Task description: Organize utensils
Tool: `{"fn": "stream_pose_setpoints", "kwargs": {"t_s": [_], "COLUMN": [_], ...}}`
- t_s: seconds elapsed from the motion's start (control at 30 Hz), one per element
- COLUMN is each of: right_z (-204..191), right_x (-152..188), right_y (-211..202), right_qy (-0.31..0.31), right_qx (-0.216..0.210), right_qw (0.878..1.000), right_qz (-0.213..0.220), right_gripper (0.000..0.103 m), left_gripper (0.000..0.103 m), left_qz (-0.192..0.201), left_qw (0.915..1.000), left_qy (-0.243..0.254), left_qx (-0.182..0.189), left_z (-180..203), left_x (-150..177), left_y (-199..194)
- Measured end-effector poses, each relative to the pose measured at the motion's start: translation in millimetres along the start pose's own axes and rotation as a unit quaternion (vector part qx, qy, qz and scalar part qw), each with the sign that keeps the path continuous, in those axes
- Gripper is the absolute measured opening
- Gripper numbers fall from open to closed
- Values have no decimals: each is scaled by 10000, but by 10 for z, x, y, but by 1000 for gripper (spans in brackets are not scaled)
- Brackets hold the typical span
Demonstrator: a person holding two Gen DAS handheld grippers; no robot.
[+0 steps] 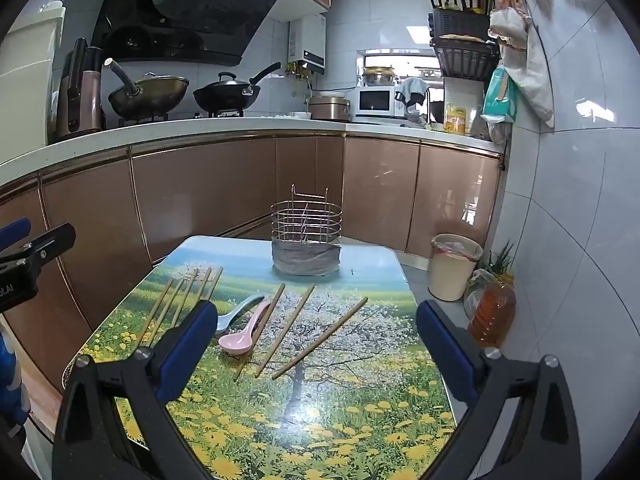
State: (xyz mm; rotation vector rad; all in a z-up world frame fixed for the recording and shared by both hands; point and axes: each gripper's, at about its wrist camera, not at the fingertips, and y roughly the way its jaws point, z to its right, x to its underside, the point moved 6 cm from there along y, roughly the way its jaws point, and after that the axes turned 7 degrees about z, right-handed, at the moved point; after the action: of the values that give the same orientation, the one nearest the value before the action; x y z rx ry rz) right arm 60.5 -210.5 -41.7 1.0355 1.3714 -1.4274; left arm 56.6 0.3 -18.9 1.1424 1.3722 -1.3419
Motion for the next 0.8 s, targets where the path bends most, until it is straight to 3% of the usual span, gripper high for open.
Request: {"fn": "stream_pose_setpoints", "kwargs": {"t_s": [0.43,0.8], "right_z": [28,62], "right_x": [-6,48], "right_y": [-18,-13], "right_qy": [9,-44], "right_qx": [24,148], "right_qw": [10000,9999], "right_qz": [43,6], "right_gripper": [101,101], "left_gripper": [103,103], "left_qz": [-44,-188], "left_qw": [10000,9998], "left_qy": [10,5], "left_qx": [-27,41], "left_z": [161,39], "left_x": [59,86], "left_y": [-120,3]}}
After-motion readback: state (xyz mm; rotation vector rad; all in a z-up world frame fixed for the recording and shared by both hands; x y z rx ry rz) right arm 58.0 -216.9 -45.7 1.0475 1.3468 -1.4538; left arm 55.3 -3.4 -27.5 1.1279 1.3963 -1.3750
